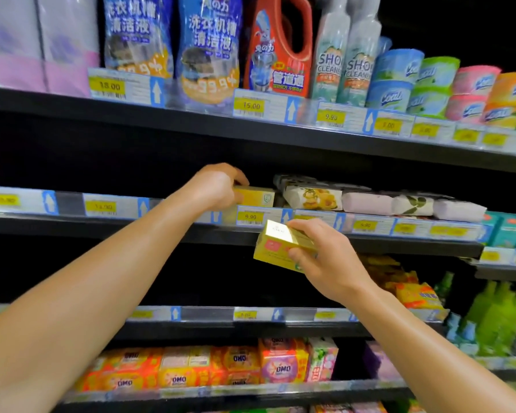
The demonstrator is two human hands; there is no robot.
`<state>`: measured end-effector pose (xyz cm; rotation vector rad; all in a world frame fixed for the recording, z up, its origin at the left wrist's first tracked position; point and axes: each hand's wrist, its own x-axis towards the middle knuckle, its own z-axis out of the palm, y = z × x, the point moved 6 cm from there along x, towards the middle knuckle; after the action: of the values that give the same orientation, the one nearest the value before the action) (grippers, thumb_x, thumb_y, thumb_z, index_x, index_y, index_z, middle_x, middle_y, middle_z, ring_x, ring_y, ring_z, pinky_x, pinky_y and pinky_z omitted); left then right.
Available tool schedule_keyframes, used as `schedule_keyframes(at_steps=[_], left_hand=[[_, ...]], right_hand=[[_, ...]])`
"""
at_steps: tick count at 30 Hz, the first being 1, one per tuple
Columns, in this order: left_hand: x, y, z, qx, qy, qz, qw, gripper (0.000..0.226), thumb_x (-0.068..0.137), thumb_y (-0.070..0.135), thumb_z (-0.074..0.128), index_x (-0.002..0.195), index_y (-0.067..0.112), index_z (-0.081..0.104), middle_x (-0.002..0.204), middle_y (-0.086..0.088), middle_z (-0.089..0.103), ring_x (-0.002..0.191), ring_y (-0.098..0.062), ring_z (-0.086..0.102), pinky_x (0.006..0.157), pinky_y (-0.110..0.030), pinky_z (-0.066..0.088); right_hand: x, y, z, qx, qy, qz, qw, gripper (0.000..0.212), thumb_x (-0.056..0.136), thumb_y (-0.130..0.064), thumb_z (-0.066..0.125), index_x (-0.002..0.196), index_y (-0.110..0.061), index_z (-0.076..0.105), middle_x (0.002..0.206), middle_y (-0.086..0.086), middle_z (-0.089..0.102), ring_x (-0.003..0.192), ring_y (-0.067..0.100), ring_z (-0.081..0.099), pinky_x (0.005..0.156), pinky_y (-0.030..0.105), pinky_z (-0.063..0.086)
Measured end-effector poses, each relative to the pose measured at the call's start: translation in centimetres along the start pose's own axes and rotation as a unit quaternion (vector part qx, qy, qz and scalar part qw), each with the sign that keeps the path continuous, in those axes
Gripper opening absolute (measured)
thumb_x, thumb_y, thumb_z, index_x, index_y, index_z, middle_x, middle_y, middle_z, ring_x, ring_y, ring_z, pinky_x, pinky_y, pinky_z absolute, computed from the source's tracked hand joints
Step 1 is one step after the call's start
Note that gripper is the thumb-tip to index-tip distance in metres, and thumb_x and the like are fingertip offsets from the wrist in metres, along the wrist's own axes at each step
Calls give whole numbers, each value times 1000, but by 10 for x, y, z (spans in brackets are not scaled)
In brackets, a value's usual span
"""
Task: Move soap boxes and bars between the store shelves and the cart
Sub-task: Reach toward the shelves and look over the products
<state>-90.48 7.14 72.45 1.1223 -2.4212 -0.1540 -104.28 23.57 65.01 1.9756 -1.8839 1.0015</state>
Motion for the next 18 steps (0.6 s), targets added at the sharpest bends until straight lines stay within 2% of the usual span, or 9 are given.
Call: schedule_keyframes(at_steps=[4, 9, 15, 18], left_hand=[[8, 9, 3, 32, -1, -2, 999, 42, 94, 24, 62, 135, 29, 56, 134, -1, 57, 114, -21, 57, 86, -25, 45], [26, 16, 11, 47, -16, -2, 999, 41, 95, 23, 61, 136, 29, 55, 135, -2, 55, 117, -23, 56, 98, -34, 49], [33, 16, 15, 38, -13, 16, 999, 40, 95, 22, 60, 134, 28, 56, 134, -2, 56, 116, -23, 55, 92, -32, 48], [32, 15, 13, 25, -10, 16, 1000, 43, 94, 24, 61, 137, 29, 54, 139, -2, 53, 120, -23, 53, 95, -32, 46]], right_hand=[[5, 1, 6, 7, -19, -18, 1000, 45, 94, -24, 65, 137, -25, 52, 123, -15, 53, 117, 6, 48, 101, 30, 44], [9, 6, 7, 16, -25, -22, 999, 46, 94, -24, 65, 138, -26, 51, 124, -16, 53, 118, 5, 48, 102, 31, 44], [10, 5, 8, 19, -18, -23, 999, 46, 94, -24, 65, 138, -25, 52, 125, -13, 56, 120, 7, 49, 102, 34, 45], [8, 2, 8, 12, -22, -20, 999, 47, 94, -24, 65, 139, -26, 51, 126, -12, 57, 120, 7, 49, 102, 34, 45]])
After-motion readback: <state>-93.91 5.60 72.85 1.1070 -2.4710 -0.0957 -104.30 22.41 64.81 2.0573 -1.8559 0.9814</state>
